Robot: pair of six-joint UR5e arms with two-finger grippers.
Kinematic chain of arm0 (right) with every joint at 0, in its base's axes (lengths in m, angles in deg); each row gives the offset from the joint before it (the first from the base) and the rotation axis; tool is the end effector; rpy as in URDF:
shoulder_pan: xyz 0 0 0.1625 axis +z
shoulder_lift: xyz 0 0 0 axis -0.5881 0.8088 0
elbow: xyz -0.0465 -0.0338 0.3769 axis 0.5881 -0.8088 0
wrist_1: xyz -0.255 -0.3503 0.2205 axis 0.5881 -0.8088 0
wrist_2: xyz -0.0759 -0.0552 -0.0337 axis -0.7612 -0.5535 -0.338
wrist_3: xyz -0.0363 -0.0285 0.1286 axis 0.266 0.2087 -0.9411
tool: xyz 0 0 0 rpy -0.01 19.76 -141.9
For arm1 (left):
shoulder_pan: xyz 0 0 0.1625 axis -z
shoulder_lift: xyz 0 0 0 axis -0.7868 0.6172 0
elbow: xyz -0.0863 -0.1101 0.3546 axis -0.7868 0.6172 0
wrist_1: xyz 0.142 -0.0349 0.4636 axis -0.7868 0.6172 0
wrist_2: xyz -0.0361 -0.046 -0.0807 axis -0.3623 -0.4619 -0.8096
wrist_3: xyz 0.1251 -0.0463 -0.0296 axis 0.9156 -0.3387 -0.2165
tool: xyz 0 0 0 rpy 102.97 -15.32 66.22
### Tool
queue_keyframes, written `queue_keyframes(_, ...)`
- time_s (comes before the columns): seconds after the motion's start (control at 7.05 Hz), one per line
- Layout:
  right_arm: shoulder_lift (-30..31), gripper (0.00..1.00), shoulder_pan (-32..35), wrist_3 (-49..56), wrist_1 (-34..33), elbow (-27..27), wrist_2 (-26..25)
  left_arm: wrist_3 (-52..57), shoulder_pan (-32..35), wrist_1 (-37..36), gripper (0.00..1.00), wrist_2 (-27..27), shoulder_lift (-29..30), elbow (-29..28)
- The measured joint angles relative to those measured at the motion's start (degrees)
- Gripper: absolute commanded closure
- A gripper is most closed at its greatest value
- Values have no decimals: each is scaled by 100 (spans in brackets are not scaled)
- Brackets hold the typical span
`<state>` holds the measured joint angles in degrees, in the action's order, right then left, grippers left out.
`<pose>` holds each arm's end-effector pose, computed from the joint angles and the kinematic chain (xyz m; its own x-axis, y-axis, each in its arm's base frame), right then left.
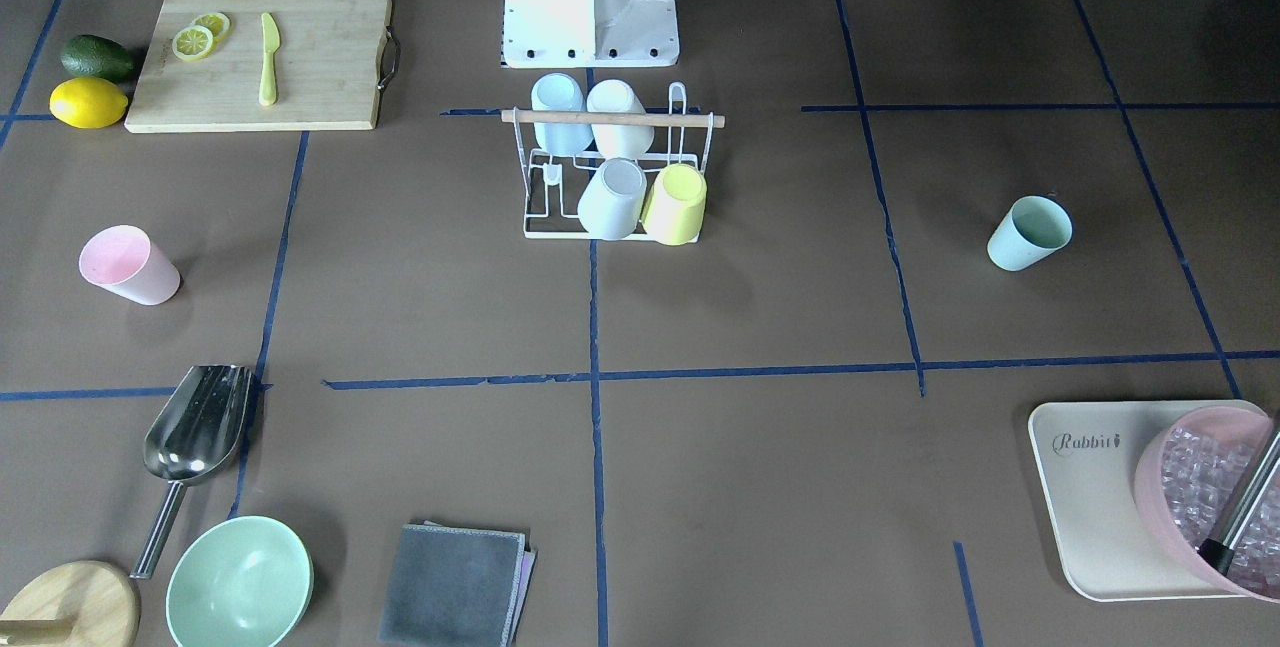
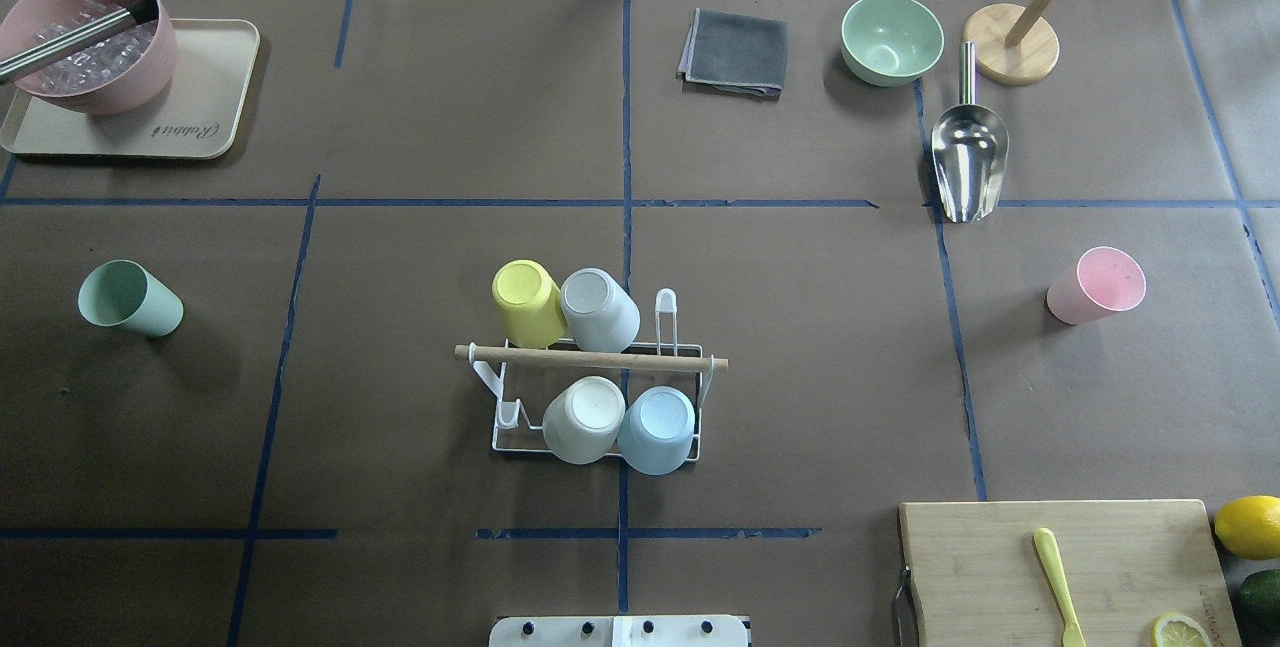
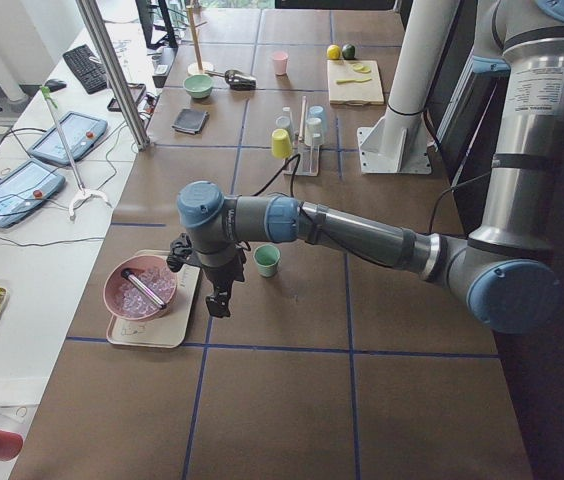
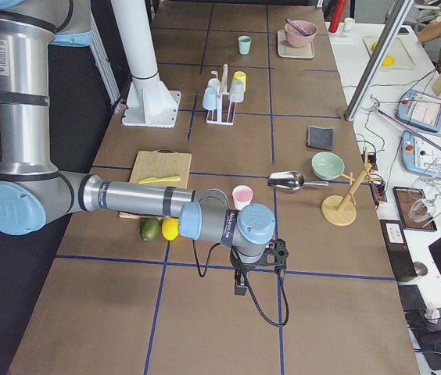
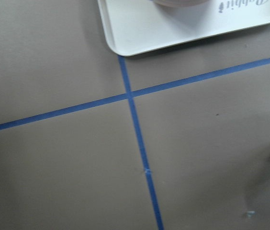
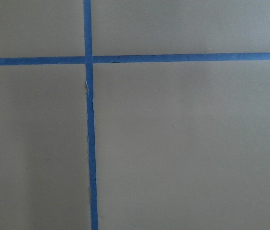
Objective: Place cup on cup holder
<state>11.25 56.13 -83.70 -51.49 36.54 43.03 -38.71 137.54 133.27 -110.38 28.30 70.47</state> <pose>0.0615 -0.5355 0.6782 0.7367 0.0278 0.6756 0.0187 0.9979 -0.0614 0.0030 -0.5915 0.5159 0.7145 0.2219 -0.6636 -0.2157 0.9720 0.0928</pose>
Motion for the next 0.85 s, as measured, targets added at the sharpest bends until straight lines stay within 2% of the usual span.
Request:
queue_keyframes(0.43,-72,0,-128,-26,-2,2,-198,-16,-783,-1251,0,329,937,-28)
queue_keyframes(0.85,-103,0,-206,-123,-64,50,-141,-108,-1398,-1704,0,340,1372,-255)
